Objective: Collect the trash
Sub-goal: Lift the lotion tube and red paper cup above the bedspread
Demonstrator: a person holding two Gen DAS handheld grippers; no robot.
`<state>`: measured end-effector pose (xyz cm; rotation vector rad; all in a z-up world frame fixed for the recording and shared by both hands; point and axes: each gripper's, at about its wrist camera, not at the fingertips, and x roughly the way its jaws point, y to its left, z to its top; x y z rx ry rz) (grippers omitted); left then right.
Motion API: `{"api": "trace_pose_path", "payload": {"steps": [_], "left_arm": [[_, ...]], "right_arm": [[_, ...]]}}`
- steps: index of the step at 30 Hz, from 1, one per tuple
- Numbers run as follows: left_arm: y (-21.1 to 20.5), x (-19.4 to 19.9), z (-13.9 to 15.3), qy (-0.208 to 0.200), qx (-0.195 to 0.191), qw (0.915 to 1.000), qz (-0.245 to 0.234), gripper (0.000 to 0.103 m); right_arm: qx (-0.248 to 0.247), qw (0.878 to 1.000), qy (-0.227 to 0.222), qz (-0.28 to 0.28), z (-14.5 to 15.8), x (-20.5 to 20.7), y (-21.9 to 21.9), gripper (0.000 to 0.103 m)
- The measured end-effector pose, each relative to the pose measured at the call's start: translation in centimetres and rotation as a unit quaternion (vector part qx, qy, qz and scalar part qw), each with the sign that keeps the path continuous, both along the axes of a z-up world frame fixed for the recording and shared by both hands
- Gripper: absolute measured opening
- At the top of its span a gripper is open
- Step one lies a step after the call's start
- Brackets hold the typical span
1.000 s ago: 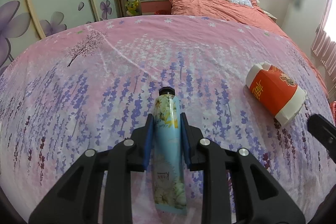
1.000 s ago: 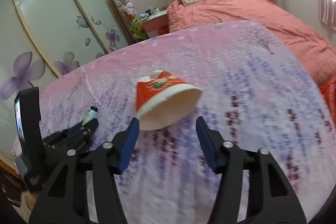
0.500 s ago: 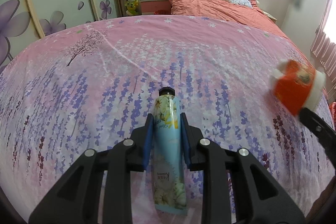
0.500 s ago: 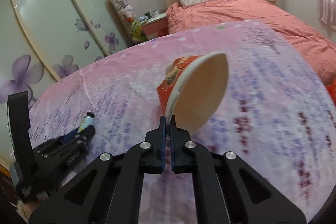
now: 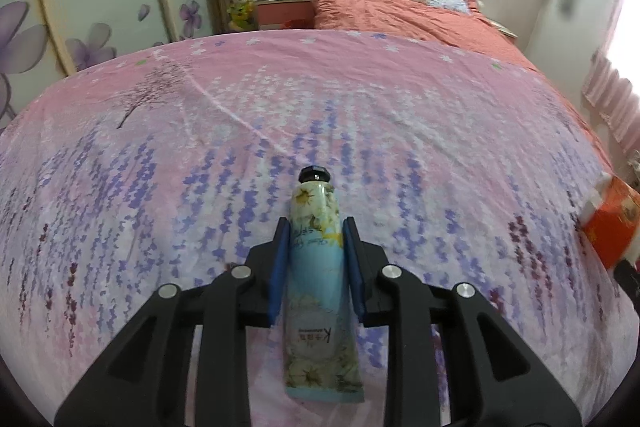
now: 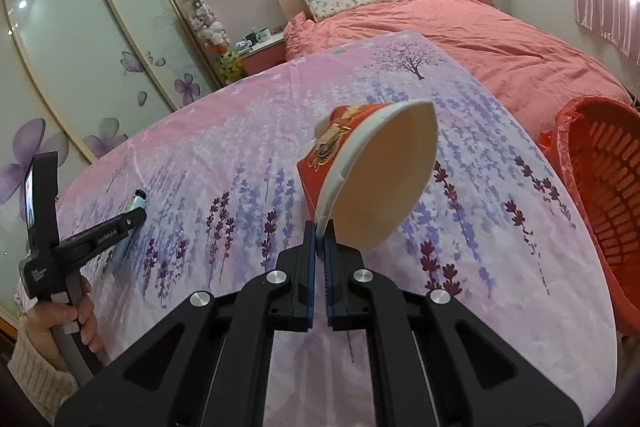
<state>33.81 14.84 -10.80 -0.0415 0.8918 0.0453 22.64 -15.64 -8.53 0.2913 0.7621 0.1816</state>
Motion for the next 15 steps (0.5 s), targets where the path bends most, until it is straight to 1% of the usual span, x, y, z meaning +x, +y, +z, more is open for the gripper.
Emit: {"api": "trace_pose_path", "payload": {"steps": [2, 4, 5, 7, 10, 11, 15], "left_arm": [[-0.6, -0.5, 0.0, -0.001, -0.01, 0.9998, -0.019, 0.027], [-1.4, -1.2, -0.1, -0.003, -0.023, 0.9986, -0.047, 0.027], [-1.7, -1.5, -0.1, -0.003, -0.025, 0.9981, -0.056, 0.027], [-2.1, -1.8, -0.2, -0.003, -0.023, 0.9976, -0.065, 0.028], [-2.0, -1.8, -0.3, -0.003, -0.03, 0.9974, -0.065, 0.029], [-2.0, -1.8, -0.4, -0.003, -0.034, 0.9973, -0.065, 0.03], [-1.5, -1.8, -0.4, -0.003, -0.042, 0.997, -0.064, 0.03]], "right_arm": [[0.0, 1.0, 0.002, 0.002, 0.0, 0.5, -0.1, 0.009], [0.005, 1.0, 0.007, 0.001, -0.1, 1.0, -0.1, 0.018], [0.006, 1.0, 0.009, 0.0, -0.2, 1.3, 0.0, 0.02], [0.002, 1.0, 0.011, -0.005, -0.4, 1.6, 0.1, 0.02], [-0.007, 1.0, 0.019, -0.008, -1.0, 1.7, 0.2, 0.02], [-0.002, 0.999, 0.032, -0.005, -1.4, 1.8, 0.1, 0.02], [0.013, 0.999, 0.033, -0.007, -1.6, 1.8, -0.4, 0.02]]}}
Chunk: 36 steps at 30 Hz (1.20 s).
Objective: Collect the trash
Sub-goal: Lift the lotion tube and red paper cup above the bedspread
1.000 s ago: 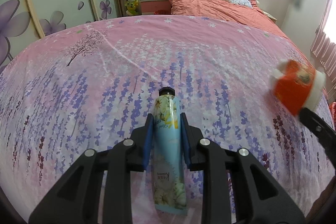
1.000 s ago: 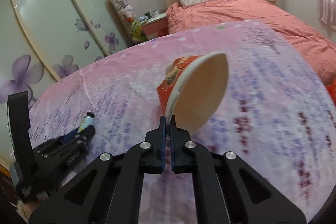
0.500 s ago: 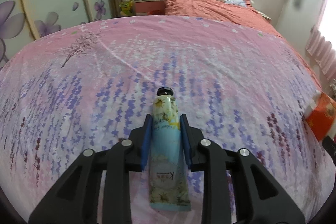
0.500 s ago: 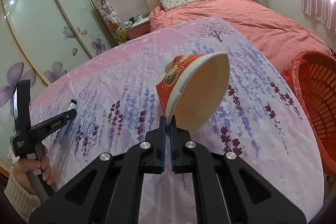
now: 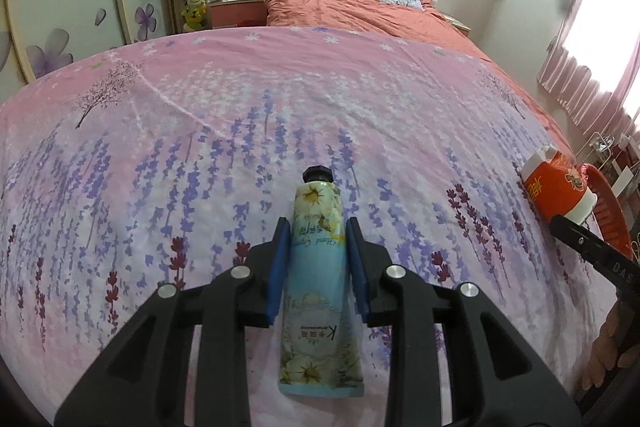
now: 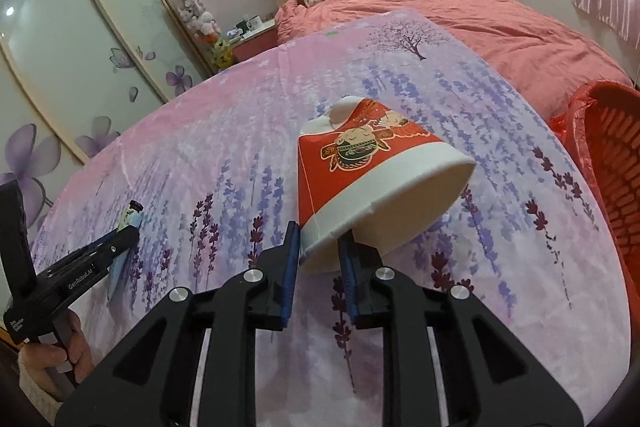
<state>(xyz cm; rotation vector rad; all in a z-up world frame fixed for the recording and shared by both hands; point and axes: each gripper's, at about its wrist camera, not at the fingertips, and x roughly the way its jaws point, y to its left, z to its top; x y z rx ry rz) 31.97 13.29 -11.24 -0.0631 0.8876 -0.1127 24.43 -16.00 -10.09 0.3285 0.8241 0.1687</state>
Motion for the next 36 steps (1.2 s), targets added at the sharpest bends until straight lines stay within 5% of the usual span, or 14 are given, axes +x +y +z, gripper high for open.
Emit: {"api": "trace_pose_path", "payload": {"steps": [8, 10, 12, 20, 36], "left_arm": [[-0.6, 0.5, 0.0, 0.001, 0.033, 0.9994, 0.013, 0.04], [-0.9, 0.8, 0.0, 0.002, 0.04, 0.9991, 0.014, 0.04], [-1.4, 0.8, 0.1, 0.001, 0.051, 0.9986, 0.012, 0.028], [-1.6, -0.7, 1.0, -0.013, 0.039, 0.9991, 0.01, 0.027], [-7.8, -5.5, 10.1, -0.102, 0.037, 0.9937, -0.029, 0.027]], "right_arm": [[-0.012, 1.0, -0.007, -0.003, 0.3, 0.2, 0.1, 0.02], [-0.015, 1.0, -0.011, 0.001, 0.5, 0.3, 0.2, 0.012], [-0.021, 1.0, -0.015, 0.004, 0.7, 0.0, 0.2, 0.01], [-0.018, 0.999, -0.049, 0.007, 3.4, -2.0, -1.0, 0.004], [-0.006, 0.991, -0.13, -0.025, 9.0, -7.5, -5.1, 0.004]]}}
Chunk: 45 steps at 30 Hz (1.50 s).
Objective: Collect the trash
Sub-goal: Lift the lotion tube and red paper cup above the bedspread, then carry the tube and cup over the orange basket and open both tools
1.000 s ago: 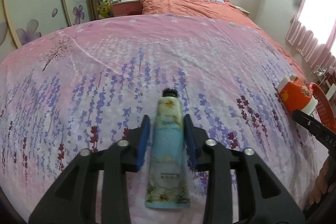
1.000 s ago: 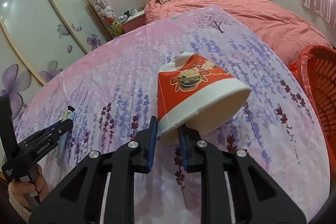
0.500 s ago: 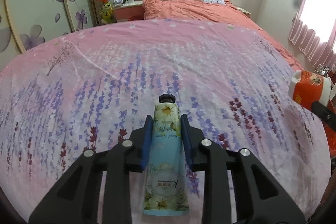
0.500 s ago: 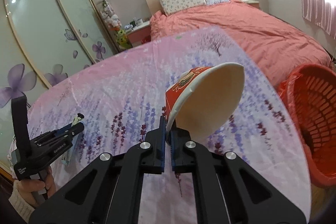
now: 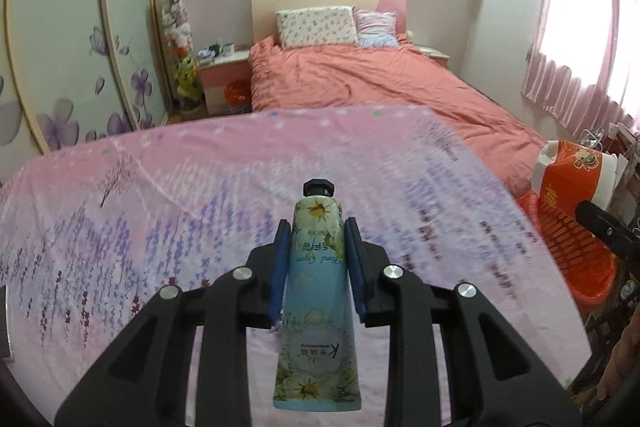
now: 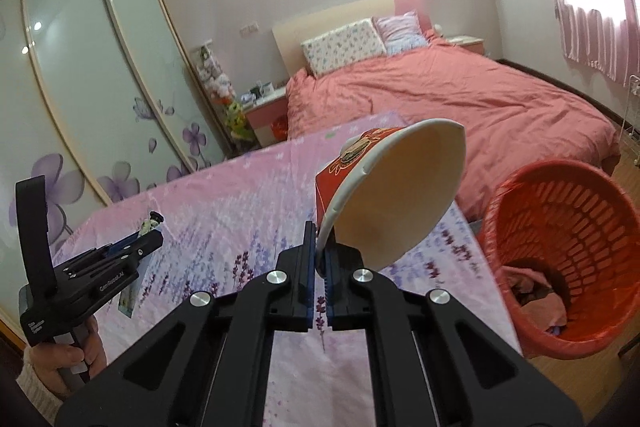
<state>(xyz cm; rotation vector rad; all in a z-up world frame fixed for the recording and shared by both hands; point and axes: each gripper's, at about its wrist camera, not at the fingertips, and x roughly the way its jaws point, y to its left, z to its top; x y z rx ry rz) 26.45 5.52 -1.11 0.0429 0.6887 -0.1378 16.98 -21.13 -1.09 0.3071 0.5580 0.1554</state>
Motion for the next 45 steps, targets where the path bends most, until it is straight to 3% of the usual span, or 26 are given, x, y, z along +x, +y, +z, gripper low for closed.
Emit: {"api": "trace_pose_path", "payload": {"steps": [10, 20, 35, 45], "left_arm": [[-5.0, -2.0, 3.1, -0.018, -0.007, 0.9989, -0.043, 0.027], [-12.8, -3.3, 3.6, -0.02, -0.01, 0.9937, -0.11, 0.027], [-26.1, -3.8, 0.9, 0.014, -0.03, 0.9734, -0.227, 0.027], [-33.2, -1.2, -2.3, 0.055, -0.037, 0.963, -0.261, 0.027]], "right_arm": [[0.002, 0.999, -0.028, -0.031, 1.3, -2.7, -3.7, 0.004], [0.014, 0.996, -0.036, -0.075, 1.1, -5.0, -8.5, 0.004], [0.048, 0.988, -0.017, -0.146, -1.1, -5.1, -16.3, 0.004], [0.074, 0.982, 0.013, -0.171, -3.5, -3.5, -20.4, 0.004]]}}
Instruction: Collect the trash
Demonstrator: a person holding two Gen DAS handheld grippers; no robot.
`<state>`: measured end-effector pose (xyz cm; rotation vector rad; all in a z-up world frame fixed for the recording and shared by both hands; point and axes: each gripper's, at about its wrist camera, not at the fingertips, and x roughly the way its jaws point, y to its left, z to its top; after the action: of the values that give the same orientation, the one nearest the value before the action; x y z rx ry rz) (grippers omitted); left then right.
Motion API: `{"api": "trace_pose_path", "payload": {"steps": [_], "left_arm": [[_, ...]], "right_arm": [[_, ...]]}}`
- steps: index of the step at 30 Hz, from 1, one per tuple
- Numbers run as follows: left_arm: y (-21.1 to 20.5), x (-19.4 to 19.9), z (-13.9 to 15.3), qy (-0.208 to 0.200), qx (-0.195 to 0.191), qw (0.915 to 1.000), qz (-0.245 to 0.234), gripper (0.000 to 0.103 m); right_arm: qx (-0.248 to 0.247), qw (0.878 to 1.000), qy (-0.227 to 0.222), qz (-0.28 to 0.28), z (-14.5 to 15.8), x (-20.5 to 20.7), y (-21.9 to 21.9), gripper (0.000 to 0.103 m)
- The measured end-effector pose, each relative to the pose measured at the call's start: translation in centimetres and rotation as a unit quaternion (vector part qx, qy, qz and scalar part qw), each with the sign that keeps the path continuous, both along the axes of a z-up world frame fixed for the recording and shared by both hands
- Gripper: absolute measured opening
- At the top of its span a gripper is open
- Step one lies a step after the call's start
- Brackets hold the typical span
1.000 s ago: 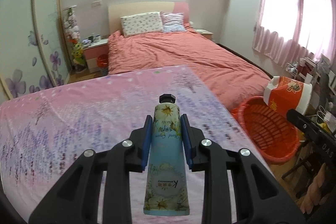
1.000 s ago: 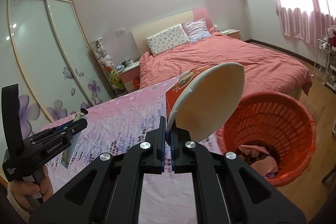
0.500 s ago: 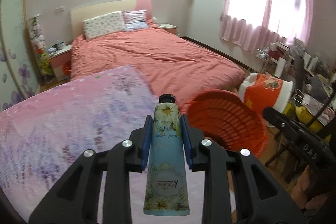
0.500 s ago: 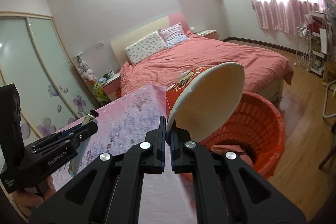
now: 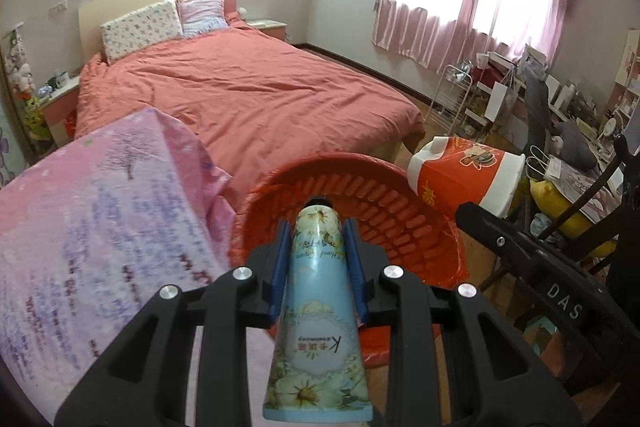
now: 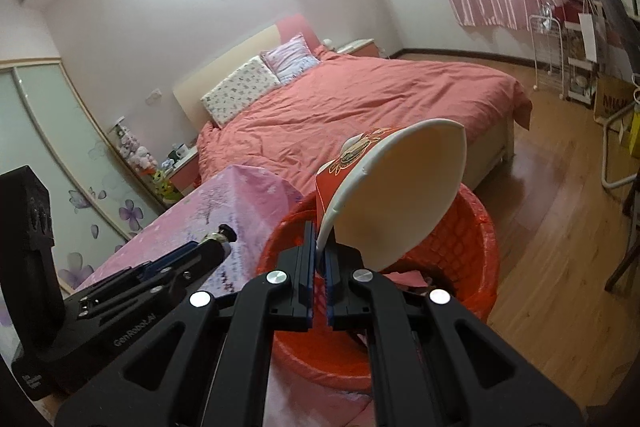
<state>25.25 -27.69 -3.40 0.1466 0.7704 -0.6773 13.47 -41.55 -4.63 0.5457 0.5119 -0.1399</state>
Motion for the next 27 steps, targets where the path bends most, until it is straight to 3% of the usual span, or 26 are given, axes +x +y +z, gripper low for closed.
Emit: {"api": "trace_pose_path", "payload": {"steps": [8, 10, 11, 12, 14, 23, 27], "left_arm": [[-2.3, 1.5, -2.4, 0.016, 0.015, 0.9998, -0.003, 0.028], [-2.1, 1.8, -2.9, 0.014, 0.017, 0.9998, 0.002, 0.034], [-2.0, 2.0, -3.0, 0.016, 0.016, 0.9997, 0.002, 0.044], [-1.7, 2.2, -3.1, 0.016, 0.015, 0.9997, 0.004, 0.049], [-1.6, 2.4, -3.3, 0.016, 0.015, 0.9997, 0.006, 0.049], [2.0, 2.7, -2.7, 0.007, 0.02, 0.9987, 0.047, 0.052], [4.9, 1.7, -1.3, -0.019, 0.019, 0.9971, 0.071, 0.062]], "right_arm": [[0.035, 0.999, 0.013, 0.001, -1.4, 1.1, -1.7, 0.004], [0.043, 0.999, 0.017, 0.006, -1.8, 1.3, -1.8, 0.006], [0.05, 0.999, 0.018, 0.007, -2.0, 1.3, -1.9, 0.007], [0.055, 0.998, 0.021, 0.01, -2.1, 1.4, -2.0, 0.012], [0.067, 0.997, 0.027, 0.012, -2.6, 1.6, -2.4, 0.022], [0.058, 0.998, 0.031, 0.008, -1.9, 0.7, -1.6, 0.032], [0.018, 1.0, 0.016, -0.002, 0.0, -0.4, -0.6, 0.053]]}}
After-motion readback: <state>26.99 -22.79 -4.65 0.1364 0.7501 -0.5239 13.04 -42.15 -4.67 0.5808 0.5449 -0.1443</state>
